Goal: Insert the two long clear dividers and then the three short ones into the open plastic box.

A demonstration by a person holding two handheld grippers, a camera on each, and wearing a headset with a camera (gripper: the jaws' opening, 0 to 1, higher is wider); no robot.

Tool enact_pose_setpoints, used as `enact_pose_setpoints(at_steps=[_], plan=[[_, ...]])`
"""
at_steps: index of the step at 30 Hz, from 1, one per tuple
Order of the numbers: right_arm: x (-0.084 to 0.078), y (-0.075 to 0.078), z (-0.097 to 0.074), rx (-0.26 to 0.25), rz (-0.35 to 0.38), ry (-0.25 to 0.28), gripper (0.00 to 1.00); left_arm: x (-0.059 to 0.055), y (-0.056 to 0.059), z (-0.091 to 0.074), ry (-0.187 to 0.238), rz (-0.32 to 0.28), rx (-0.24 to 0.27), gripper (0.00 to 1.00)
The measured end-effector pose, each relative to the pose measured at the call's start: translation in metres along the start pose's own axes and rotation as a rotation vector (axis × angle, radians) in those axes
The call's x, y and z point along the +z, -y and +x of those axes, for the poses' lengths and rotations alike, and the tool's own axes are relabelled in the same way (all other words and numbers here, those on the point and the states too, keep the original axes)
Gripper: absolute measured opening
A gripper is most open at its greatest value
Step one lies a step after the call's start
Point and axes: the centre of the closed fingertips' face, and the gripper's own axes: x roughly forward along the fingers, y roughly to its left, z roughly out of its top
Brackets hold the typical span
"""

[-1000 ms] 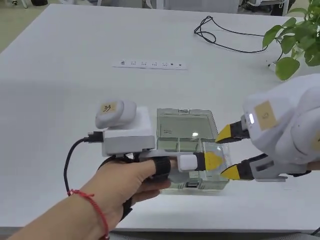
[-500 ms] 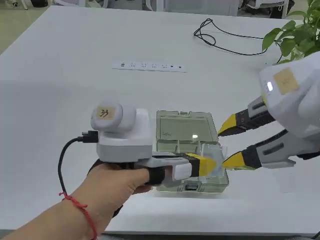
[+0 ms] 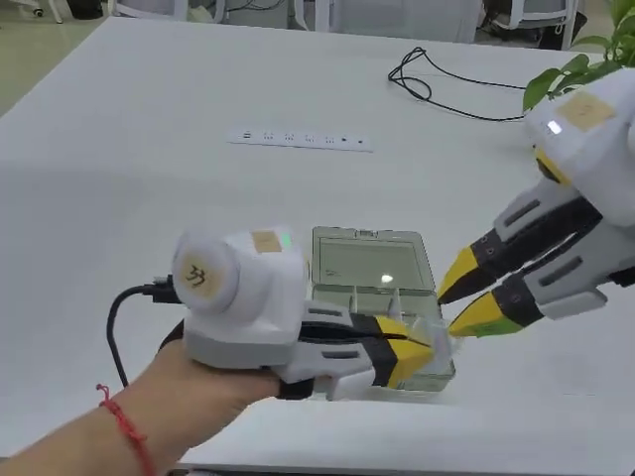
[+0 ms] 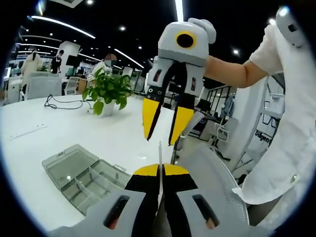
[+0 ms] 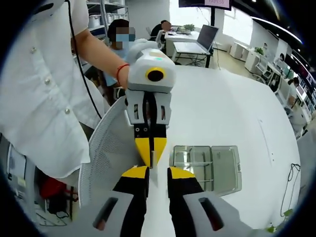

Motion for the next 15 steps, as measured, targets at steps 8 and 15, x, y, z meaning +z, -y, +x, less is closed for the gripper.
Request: enact_pose_setpoints(at_steps=[8,15], plan=[[0.005,-0.014,0.005,0.079,0.009,0.004,0.10,0.002,0.013,-0.003,0.005,0.049,-0.039,0.00],[0.006,-0.024,0.010,0.120,0.001,0.000,0.07,0.005,0.016,-0.005,0.026,0.057,-0.049,0.00]])
